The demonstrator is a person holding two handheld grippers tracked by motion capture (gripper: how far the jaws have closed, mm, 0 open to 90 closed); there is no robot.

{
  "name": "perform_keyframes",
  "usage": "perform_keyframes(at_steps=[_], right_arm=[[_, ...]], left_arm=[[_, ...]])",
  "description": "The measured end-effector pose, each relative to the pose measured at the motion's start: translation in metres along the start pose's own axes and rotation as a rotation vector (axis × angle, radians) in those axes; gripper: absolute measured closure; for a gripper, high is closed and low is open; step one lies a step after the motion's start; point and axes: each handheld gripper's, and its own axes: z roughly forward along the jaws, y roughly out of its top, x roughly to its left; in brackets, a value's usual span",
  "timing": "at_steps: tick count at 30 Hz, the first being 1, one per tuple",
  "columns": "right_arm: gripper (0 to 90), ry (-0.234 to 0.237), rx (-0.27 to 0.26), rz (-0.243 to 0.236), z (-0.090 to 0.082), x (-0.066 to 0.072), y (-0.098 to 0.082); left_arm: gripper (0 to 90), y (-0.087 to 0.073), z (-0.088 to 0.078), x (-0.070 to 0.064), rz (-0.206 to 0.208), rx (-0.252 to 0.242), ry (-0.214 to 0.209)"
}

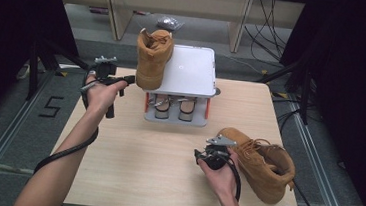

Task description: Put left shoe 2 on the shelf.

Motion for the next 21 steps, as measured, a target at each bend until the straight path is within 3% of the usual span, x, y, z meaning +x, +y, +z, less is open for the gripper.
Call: perform_keyframes(at_steps=[1, 7, 11, 12, 17, 18, 21], right_arm=[[50.1, 0.003, 0.007, 0.019, -0.0007, 0.0008, 0.0007], [50.1, -0.002, -0.004, -0.022, 0.0, -0.0015, 0.0007], [50.1, 0.001, 0.006, 0.004, -0.0016, 0.001, 0.0013], [50.1, -0.004, 0.0, -0.016, -0.001, -0.0003, 0.0009], [50.2, 0.025, -0.008, -0.005, 0.0013, 0.0004, 0.0007], [50.1, 0.0, 0.008, -0.012, -0.0004, 0.0008, 0.001], [50.1, -0.002, 0.012, -0.003, -0.0005, 0.0018, 0.001]], left_arm=[[89.3, 0.0006, -0.0002, -0.0009, 0.005, 0.004, 0.008], [89.5, 0.0027, 0.0002, -0.0013, 0.0, 0.015, 0.005], [89.5, 0.0036, 0.0004, -0.0017, 0.0, 0.02, 0.008], [89.5, 0.0038, 0.0004, -0.0018, -0.001, 0.022, 0.008], [89.5, 0.0041, 0.0007, -0.0029, 0.0, 0.023, 0.012], [89.5, 0.0041, 0.0007, -0.0029, -0.001, 0.023, 0.012], [89.5, 0.0041, 0.0006, -0.0031, 0.003, 0.023, 0.014]])
